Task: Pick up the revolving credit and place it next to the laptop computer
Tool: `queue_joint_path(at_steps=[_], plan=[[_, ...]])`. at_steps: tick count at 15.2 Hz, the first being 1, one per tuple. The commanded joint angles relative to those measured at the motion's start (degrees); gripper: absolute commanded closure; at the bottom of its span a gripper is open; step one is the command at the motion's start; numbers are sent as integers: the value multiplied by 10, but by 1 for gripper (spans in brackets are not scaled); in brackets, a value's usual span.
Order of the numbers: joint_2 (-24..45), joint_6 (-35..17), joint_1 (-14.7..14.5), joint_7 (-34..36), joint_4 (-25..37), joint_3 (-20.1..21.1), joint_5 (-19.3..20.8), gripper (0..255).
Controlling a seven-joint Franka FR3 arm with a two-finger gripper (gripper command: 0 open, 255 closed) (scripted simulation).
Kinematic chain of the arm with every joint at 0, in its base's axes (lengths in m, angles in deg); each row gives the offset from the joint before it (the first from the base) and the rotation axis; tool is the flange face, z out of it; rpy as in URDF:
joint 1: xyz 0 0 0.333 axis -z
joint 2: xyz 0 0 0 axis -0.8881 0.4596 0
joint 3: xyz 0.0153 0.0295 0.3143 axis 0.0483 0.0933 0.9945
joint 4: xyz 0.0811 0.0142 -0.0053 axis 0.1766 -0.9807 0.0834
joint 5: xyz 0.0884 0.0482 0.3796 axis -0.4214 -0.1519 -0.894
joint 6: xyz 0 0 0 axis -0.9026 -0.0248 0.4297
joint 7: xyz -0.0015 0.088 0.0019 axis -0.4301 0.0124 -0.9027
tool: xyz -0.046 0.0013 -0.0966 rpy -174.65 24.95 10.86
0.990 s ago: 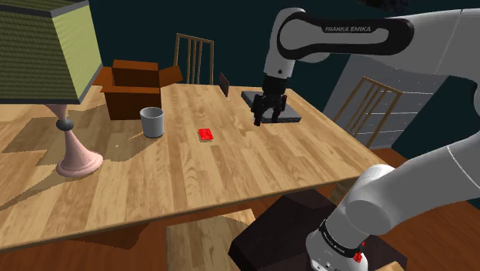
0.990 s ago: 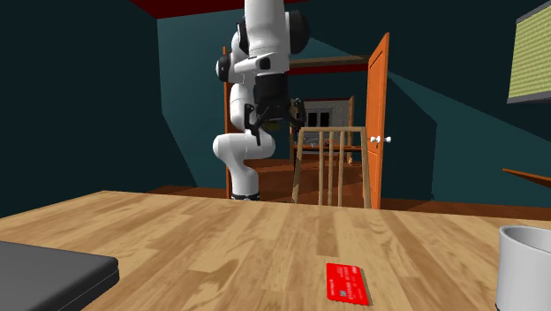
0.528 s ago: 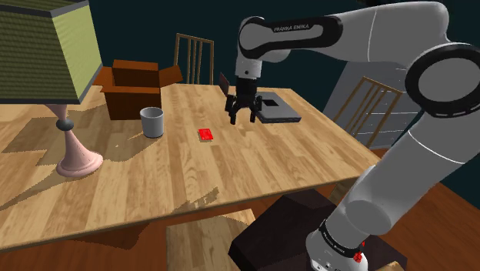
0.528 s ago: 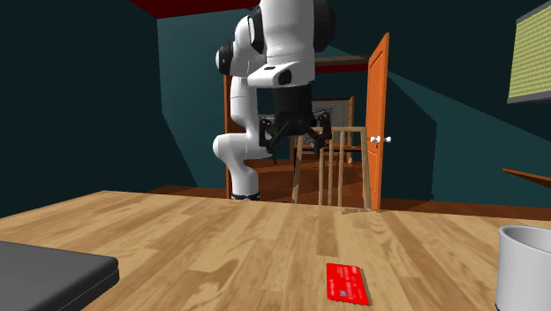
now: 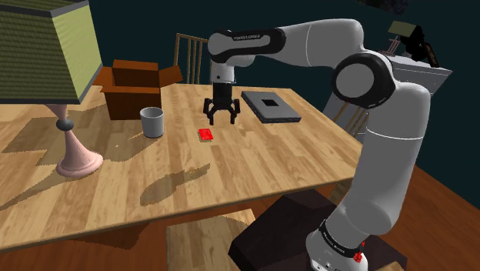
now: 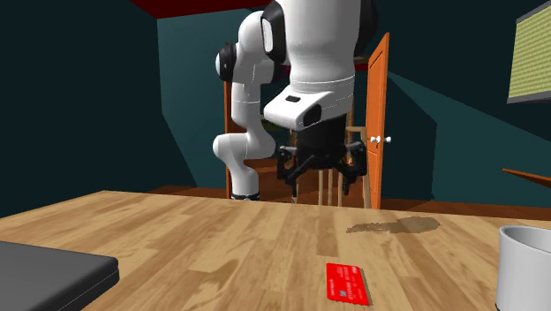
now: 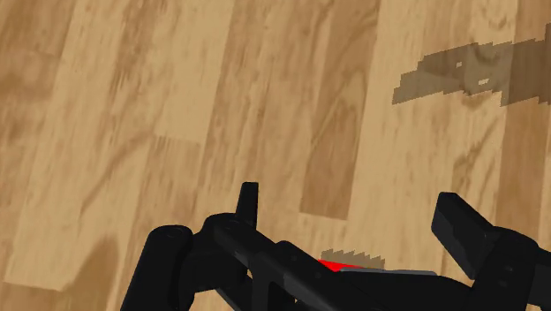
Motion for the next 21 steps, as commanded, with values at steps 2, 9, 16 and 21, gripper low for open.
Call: queue_joint_path(at_steps=[2,9,16,21], plan=[[104,40,1,27,116,-2,-6,0],[302,137,3,82,367,-1,-20,0],[255,61,-3,71,245,-3,-22,0],[255,61,-3,71,245,-3,-22,0]])
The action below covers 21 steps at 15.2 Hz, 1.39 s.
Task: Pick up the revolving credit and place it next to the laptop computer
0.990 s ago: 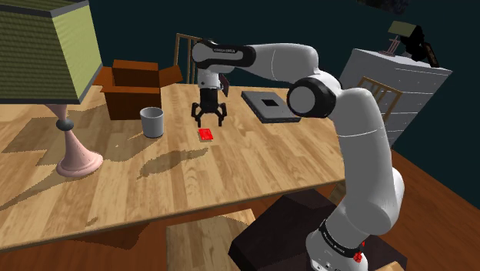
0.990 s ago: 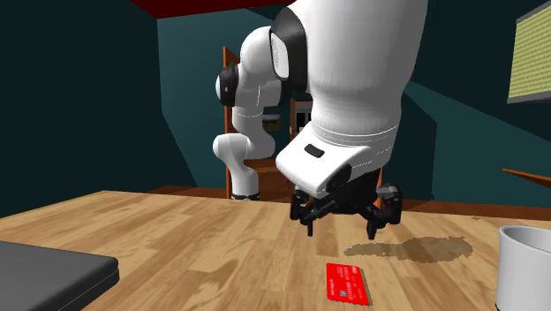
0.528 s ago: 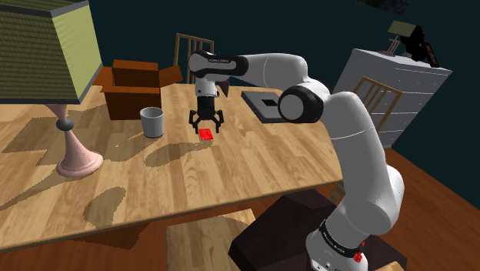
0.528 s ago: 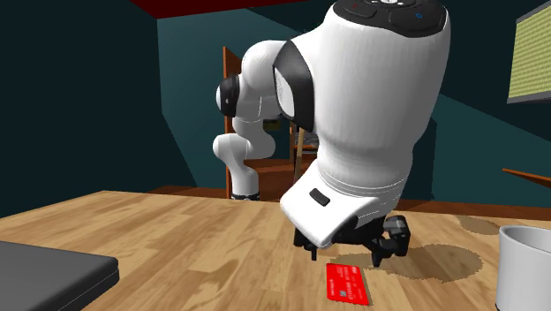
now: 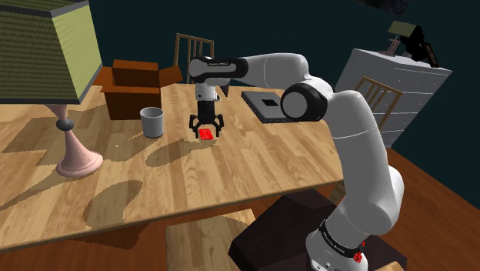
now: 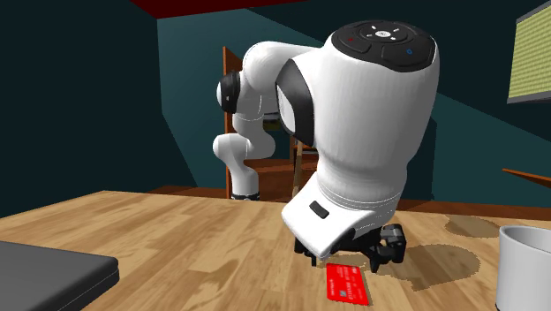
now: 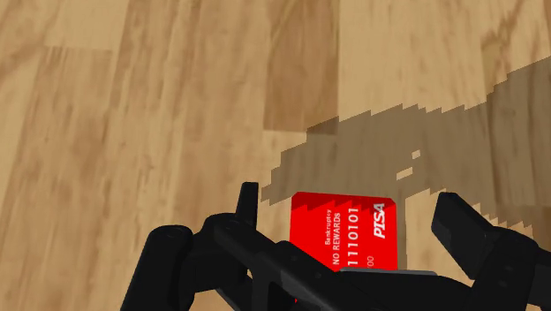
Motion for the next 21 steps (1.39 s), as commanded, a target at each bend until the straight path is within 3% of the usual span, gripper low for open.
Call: queue_joint_path(at_steps=[1,2,3,12,21], plan=[[0,0,0,0,0,0,0,0],[0,0,0,0,0,0,0,0],[0,0,0,0,0,0,0,255],[0,0,0,0,-1,0,0,255],[-14,57,2,14,45,2,-2,255]])
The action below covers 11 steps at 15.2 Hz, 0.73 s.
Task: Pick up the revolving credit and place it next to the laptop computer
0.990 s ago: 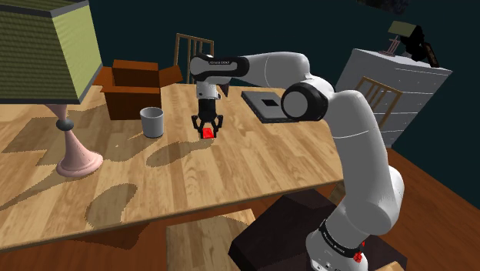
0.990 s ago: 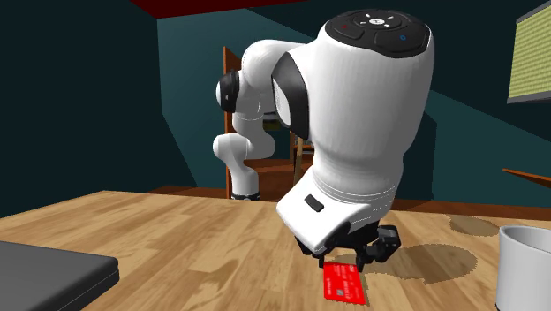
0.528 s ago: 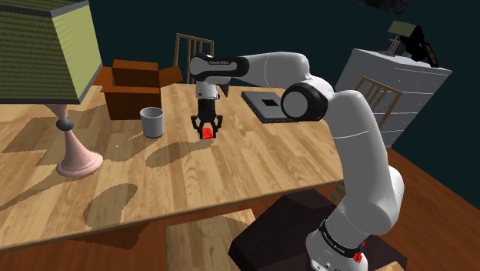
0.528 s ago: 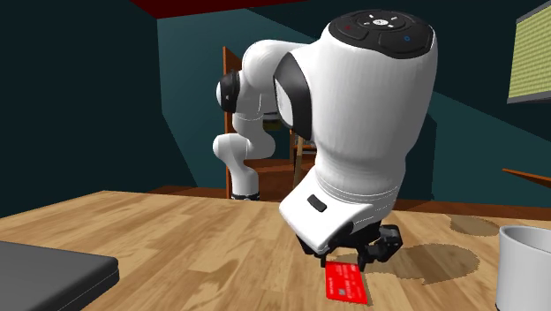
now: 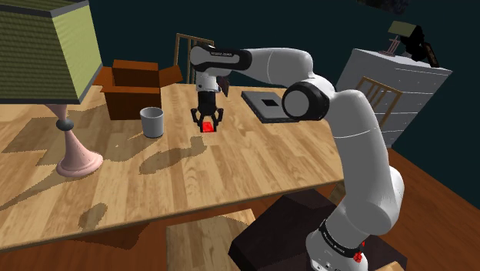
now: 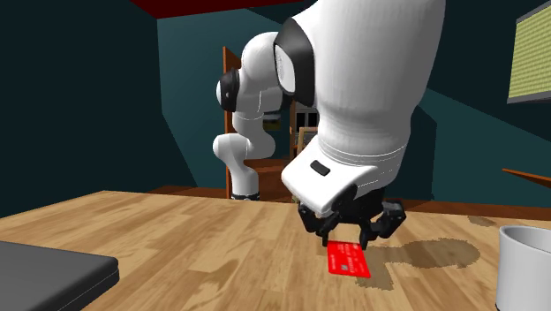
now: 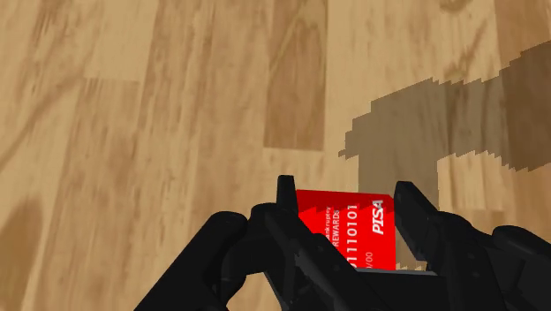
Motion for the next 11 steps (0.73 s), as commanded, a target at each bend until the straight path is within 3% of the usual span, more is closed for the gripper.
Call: queue_joint_path(at_steps=[1,11], plan=[[-5,11,0,3,5,1,-1,255],[2,89,3,24,93,5,-5,255]])
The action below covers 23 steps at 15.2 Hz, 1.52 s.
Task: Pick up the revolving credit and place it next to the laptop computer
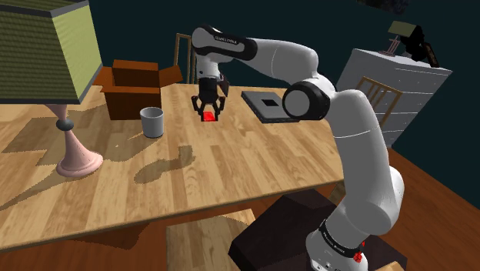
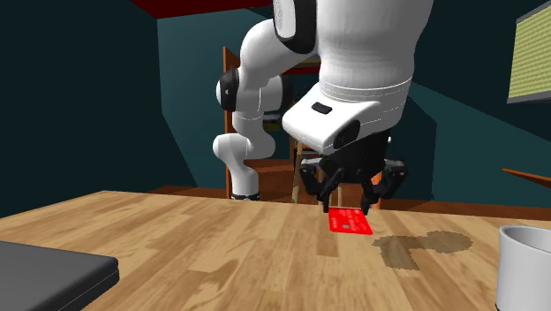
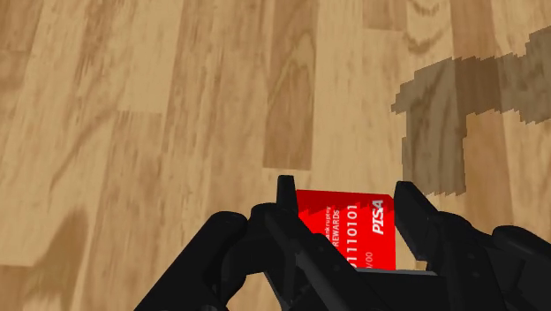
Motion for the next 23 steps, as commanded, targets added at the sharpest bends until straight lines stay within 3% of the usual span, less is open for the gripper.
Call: queue_joint_path(at_steps=[1,5,10,16,23], plan=[[6,18,1,4,24,1,-1,255],[-68,-17,31,-49,-97,-14,13,255],[-128,-39,67,-111,-190,-33,32,255],[-174,-51,110,-183,-259,-58,60,255],[-199,-56,160,-268,-297,-89,96,255]])
